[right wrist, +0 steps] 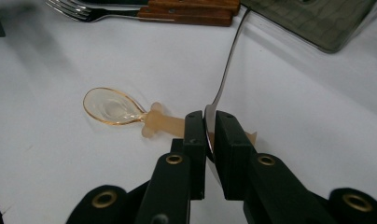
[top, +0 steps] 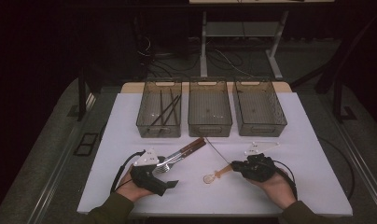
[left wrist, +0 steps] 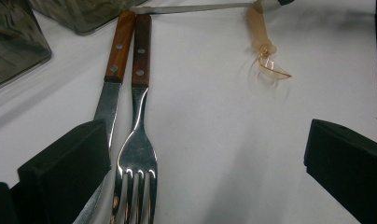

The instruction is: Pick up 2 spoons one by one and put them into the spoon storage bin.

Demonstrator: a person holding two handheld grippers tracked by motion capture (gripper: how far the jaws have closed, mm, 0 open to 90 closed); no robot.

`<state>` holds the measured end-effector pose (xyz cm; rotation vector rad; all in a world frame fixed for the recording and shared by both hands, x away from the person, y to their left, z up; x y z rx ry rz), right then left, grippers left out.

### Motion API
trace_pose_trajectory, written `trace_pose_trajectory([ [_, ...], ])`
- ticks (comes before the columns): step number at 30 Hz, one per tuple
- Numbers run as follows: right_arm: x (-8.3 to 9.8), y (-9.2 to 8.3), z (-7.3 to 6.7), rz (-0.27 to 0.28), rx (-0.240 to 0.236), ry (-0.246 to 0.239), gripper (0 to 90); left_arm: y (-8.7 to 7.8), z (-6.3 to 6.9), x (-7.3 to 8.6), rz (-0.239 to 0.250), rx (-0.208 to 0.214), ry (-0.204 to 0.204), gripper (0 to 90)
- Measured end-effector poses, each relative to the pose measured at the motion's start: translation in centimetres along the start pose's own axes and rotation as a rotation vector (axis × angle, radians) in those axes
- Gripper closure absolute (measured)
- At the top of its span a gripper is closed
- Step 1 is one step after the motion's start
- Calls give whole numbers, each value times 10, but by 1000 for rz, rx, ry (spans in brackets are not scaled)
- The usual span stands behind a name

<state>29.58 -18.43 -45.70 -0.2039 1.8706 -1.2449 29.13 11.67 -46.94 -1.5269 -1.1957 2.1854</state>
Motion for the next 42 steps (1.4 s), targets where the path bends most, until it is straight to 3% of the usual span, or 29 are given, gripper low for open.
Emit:
trace_pose_trajectory([
  [6,-1,-1,-5,5,-33,-38,867,0,0,0,0,1,1,0],
  [16,-2,-10,-6,27,-94,-30,870,0,0,0,2,2,0,0],
  [24,-3,-23,-12,58,-124,-54,870,0,0,0,2,2,0,0],
  [29,-5,-32,-10,93,-162,-68,870,0,0,0,3,2,1,0],
  [41,-20,-52,-3,158,-204,-81,870,0,-1,1,0,-1,3,0],
  [42,-22,-53,-2,164,-204,-79,870,1,-1,1,10,0,-10,0],
])
Point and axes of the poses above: each handheld gripper's, and its own axes: y roughly forward along the jaws, x roughly out of its underside, z roughly to its right, the point moved 5 cm from there along y, roughly forward along the jaws, and after that the axes turned 11 degrees about -z, right-handed, at the moved point
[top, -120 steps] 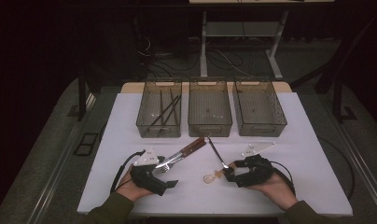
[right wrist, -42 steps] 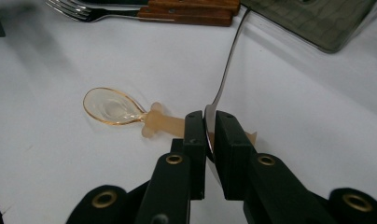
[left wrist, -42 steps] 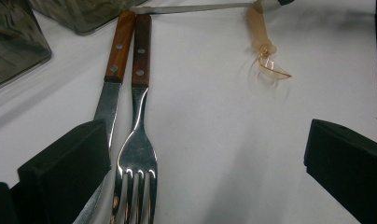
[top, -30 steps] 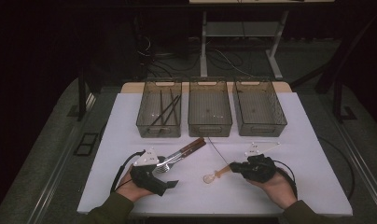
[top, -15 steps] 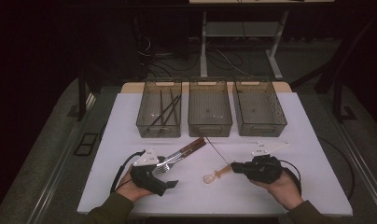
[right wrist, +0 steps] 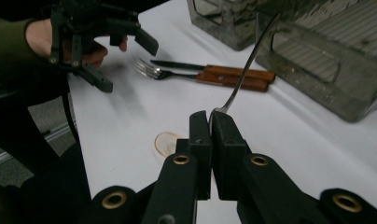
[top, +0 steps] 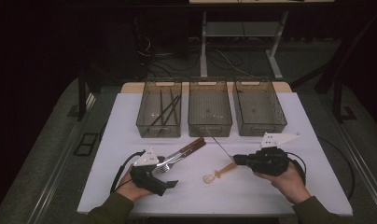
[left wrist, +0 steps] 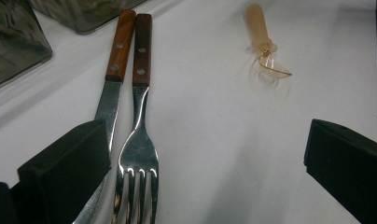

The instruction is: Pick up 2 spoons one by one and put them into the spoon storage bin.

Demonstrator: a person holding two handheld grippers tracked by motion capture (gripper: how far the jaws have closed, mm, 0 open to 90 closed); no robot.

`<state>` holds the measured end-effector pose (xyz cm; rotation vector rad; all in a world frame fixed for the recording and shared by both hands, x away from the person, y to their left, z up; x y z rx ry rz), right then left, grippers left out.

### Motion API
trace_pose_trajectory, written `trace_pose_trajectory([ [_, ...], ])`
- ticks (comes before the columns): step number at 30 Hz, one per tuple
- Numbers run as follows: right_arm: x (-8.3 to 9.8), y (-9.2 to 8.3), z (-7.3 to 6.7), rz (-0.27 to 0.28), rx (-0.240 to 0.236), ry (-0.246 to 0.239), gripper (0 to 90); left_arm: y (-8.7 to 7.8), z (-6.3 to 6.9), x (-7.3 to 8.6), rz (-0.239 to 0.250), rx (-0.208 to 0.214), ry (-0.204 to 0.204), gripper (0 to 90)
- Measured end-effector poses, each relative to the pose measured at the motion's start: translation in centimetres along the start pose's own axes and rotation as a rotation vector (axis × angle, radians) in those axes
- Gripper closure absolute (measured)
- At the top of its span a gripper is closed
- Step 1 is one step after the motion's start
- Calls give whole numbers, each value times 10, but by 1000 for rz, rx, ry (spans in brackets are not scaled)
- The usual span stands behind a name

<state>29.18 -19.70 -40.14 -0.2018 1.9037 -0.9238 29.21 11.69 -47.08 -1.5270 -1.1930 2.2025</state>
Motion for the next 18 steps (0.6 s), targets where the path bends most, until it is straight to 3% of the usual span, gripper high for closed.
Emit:
trace_pose_trajectory([
  [3,-8,-3,4,22,5,3,870,1,-1,1,5,6,-14,0],
  [8,-20,-3,13,37,29,12,870,2,0,0,5,6,0,0],
  [18,-47,9,36,37,74,43,870,0,-1,1,-2,5,9,0],
])
Point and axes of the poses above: each handheld gripper's, and its own axes: y roughly forward along the jaws, x roughly out of its underside, z roughly to its right, the point moved 5 cm from there along y, roughly forward along the jaws, and after that the axes turned 11 degrees about -z, right-handed, at the moved point
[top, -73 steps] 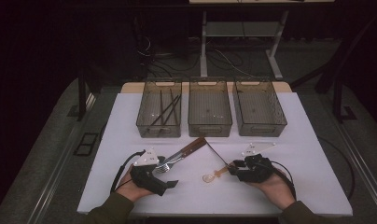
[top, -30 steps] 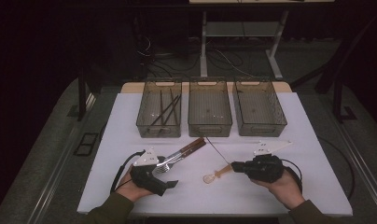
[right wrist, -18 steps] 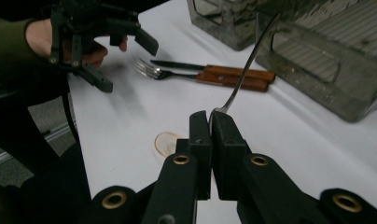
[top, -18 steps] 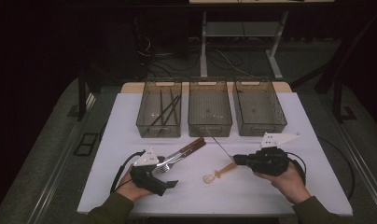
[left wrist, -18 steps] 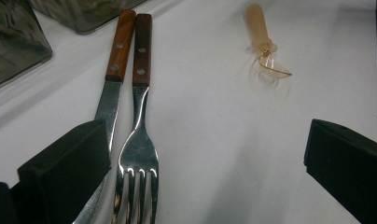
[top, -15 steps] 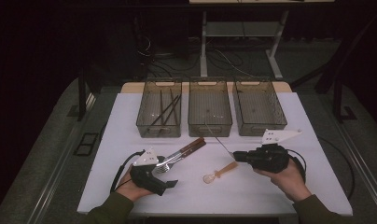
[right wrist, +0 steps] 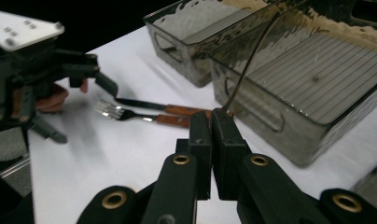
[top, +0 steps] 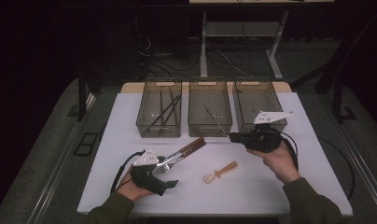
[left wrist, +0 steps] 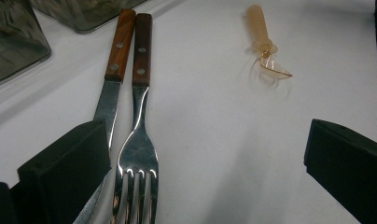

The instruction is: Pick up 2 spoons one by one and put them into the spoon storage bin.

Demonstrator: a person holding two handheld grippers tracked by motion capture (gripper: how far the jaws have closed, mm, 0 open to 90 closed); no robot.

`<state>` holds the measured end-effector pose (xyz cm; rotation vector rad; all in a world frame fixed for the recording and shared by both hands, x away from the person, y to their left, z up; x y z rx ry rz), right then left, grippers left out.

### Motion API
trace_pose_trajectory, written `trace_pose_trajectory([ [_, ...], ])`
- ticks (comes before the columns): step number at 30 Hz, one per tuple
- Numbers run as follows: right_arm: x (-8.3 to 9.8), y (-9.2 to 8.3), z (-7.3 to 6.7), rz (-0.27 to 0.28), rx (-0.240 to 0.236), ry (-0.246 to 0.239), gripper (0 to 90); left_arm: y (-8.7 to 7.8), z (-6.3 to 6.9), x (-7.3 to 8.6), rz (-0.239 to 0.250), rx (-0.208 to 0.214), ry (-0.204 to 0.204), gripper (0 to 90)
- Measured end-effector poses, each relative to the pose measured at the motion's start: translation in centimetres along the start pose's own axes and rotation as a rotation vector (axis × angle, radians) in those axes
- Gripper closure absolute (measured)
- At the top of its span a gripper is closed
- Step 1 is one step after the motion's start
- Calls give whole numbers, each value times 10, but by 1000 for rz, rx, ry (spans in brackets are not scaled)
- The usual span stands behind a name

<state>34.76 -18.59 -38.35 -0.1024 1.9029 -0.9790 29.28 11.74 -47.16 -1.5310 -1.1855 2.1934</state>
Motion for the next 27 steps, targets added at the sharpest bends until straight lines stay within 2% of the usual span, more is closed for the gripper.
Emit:
trace_pose_trajectory([
  [6,-16,12,11,8,8,22,870,0,0,0,-3,-1,0,0],
  [15,-43,33,33,-2,58,57,870,0,0,0,2,4,-7,0],
  [23,-58,58,53,-18,88,133,869,0,1,0,4,6,-7,0],
  [27,-63,73,59,-27,85,156,869,0,1,0,4,7,-5,0],
])
Point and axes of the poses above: each handheld gripper's, and its own axes: y roughly forward along the jaws, x roughly out of its underside, z roughly to its right, the point moved 5 cm from there along y, roughly forward along the jaws, and after that the axes turned 11 degrees about -z, right-handed, at the moved point
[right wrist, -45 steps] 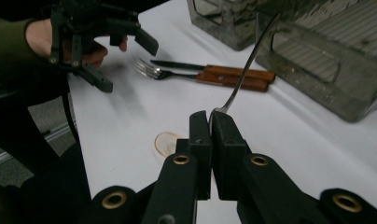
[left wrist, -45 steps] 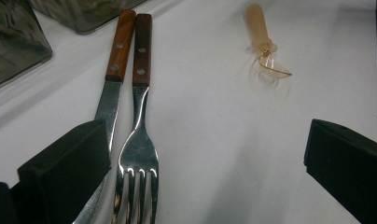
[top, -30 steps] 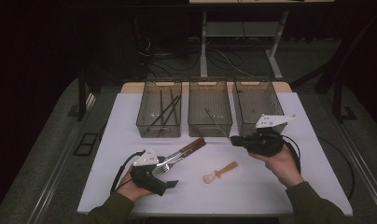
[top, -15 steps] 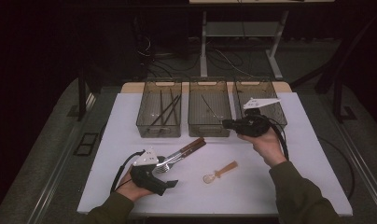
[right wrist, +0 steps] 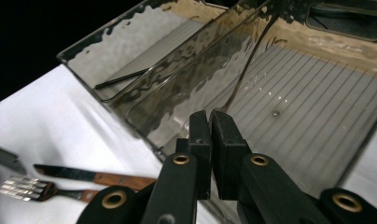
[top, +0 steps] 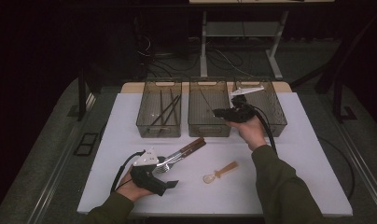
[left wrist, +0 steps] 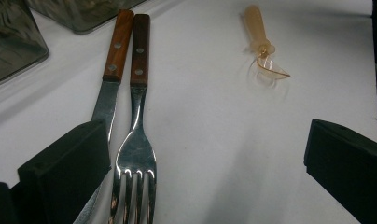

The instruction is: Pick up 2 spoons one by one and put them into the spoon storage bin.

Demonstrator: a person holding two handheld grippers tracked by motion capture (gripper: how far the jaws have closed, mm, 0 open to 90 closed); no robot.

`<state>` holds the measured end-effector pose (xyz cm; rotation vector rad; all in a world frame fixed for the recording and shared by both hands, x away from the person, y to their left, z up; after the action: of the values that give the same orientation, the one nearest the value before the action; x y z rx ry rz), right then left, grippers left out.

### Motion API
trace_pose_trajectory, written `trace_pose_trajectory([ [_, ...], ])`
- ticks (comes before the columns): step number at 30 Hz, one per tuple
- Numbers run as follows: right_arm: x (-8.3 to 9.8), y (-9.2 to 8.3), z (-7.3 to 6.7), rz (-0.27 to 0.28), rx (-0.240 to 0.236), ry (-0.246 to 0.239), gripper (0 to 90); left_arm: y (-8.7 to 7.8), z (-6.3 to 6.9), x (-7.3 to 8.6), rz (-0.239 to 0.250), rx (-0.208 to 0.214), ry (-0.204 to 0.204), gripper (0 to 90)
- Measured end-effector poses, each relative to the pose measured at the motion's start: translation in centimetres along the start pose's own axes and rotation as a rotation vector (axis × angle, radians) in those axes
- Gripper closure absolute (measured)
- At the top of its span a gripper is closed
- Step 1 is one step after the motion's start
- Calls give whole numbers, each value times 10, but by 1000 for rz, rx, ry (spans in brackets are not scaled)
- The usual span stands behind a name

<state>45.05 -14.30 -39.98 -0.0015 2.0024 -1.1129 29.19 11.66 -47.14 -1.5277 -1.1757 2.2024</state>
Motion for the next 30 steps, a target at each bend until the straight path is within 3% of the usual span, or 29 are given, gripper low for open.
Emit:
trace_pose_trajectory([
  [5,-2,17,5,-35,17,38,869,1,0,0,4,1,-2,0],
  [12,-1,34,5,-91,24,35,868,1,1,0,4,3,-1,0],
  [16,-2,34,5,-90,28,34,853,1,1,-1,5,4,-2,0],
  [18,-2,33,5,-75,31,39,756,1,1,-1,7,4,-2,0],
  [24,-5,24,1,-45,25,33,578,0,1,0,5,2,-1,0],
  [26,-6,19,-1,-24,40,8,514,0,0,0,0,1,4,0],
  [30,-6,8,-6,1,25,-26,439,0,0,0,-4,1,3,0],
])
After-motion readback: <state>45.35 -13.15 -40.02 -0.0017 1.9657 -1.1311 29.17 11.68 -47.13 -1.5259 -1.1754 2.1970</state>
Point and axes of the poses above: each handheld gripper's, and its own axes: y roughly forward along the jaws, x roughly out of its underside, z roughly to its right, the point moved 5 cm from there along y, roughly forward along the jaws, and after that the axes turned 11 degrees about -z, right-handed, at the moved point
